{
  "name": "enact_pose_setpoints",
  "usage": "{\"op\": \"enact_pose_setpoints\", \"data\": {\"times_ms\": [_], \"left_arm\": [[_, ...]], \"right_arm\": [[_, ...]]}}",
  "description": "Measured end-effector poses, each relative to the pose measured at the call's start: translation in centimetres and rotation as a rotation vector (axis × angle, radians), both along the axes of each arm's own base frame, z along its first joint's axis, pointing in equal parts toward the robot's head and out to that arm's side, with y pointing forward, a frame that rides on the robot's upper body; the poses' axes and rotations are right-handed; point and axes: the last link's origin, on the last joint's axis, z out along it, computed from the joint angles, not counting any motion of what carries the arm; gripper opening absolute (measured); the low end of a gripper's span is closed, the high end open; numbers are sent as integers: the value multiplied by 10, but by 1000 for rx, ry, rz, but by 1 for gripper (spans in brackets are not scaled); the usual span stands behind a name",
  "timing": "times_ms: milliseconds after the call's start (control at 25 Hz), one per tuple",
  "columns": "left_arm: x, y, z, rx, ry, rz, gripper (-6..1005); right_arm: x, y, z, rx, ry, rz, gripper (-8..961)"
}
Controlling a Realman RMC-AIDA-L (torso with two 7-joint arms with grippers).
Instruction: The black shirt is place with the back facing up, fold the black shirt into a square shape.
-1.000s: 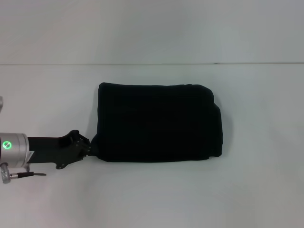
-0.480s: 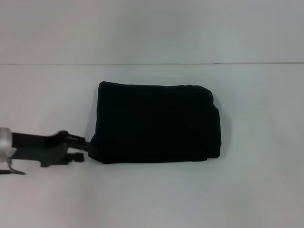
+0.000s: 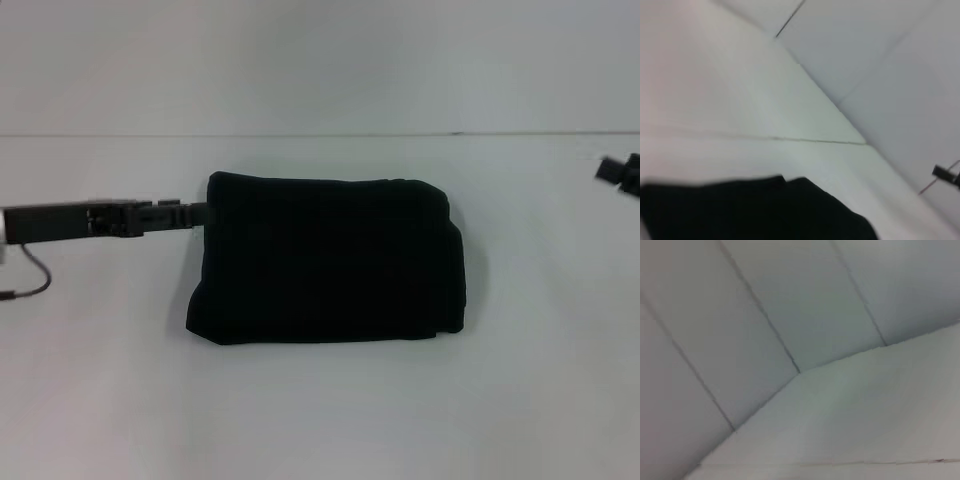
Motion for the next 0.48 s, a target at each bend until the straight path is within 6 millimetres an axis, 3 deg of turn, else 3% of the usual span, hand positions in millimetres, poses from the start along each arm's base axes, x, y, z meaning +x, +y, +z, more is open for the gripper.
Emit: {"op": "enact_pose_setpoints", "data": {"times_ms": [120,320,480], "left_arm": [[8,12,-7,50,83,-103,694],[29,17,-29,14,187,-285,887],[38,16,-40,-31,245,-354,887]], "right_arm": [[-8,1,-16,-35,-133,113,818],[-34,5,-46,-181,-262,262,818],[-49,11,-60,-199,-278,316,818]]}}
